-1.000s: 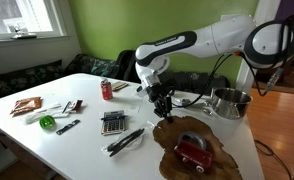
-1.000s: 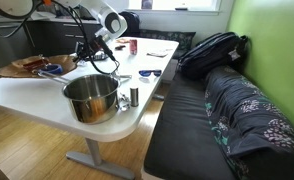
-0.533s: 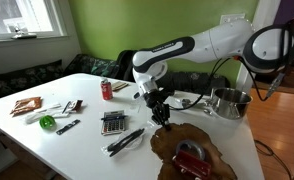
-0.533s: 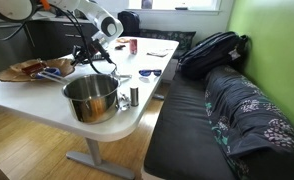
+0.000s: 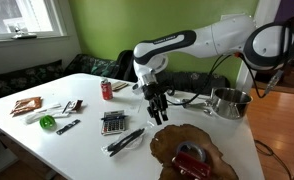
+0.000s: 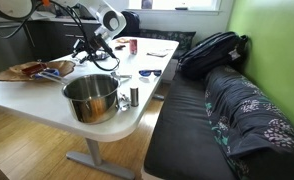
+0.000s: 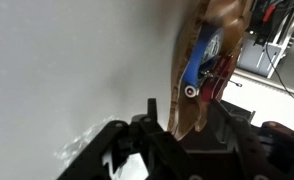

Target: Move the wooden plate to the left

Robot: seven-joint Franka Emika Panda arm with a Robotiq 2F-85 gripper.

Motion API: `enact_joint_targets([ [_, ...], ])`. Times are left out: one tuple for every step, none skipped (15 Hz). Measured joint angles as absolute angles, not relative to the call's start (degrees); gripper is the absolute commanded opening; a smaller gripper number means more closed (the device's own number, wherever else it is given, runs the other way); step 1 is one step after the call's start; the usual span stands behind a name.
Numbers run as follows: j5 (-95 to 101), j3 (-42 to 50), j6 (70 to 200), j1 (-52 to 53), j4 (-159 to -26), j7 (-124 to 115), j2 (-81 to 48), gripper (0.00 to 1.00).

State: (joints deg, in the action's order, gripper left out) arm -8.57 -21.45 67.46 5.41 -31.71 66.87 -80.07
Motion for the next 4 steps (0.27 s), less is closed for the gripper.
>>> enact_joint_targets([
  [-9.5, -21.7, 68.2, 4.3, -30.8, 66.9, -79.1, 0.93],
  [-10.7, -22.2, 68.4, 3.0, -29.9, 66.9, -78.0, 0.99],
  [-11.9, -22.7, 68.5, 1.6, -29.1, 66.9, -76.9, 0.83],
  [-13.3, -23.4, 68.7, 0.2, -28.4, 67.0, -75.8, 0.92],
])
